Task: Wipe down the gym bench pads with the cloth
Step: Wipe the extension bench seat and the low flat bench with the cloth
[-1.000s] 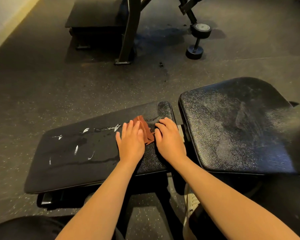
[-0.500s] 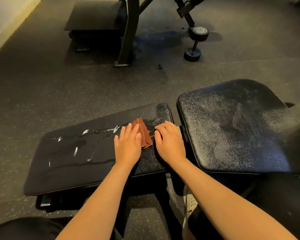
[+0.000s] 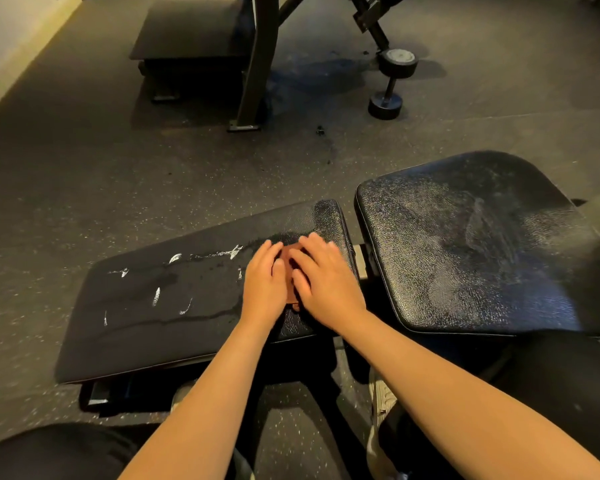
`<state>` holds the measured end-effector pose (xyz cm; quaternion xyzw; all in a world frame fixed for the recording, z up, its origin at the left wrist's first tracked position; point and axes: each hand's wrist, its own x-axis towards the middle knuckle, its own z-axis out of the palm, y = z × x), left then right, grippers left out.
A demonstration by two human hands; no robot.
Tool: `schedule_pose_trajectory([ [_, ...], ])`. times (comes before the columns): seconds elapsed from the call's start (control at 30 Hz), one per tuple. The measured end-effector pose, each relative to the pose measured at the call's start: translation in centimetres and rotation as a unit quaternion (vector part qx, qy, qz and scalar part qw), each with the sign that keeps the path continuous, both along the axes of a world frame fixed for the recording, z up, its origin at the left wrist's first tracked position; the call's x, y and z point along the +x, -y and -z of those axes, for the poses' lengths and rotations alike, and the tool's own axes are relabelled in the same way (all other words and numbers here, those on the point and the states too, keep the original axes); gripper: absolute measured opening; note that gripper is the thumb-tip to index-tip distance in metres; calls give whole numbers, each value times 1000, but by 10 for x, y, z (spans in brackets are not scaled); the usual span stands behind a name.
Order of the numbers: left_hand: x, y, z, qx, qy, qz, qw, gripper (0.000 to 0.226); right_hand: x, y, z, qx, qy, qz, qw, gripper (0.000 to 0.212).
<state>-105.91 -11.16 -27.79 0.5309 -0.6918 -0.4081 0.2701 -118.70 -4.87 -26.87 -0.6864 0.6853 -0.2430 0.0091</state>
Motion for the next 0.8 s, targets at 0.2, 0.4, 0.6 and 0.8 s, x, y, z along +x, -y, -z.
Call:
schedule_pose_trajectory([
  [0.2,2,8,1,19,31,-3,999,43,-5,13,5,62,-70,-41,995,45],
  [0.4,2,7,6,-9,30,6,999,40,-19,46,-6,80,-110,98,986,38],
  [0.6,1,20,11,0,42,18,999,41,-8,41,3,88,-105,-46,989,35],
  [0.8,3,14,9,-10,79,30,996,42,-25,57,-12,101,-99,104,984,37],
])
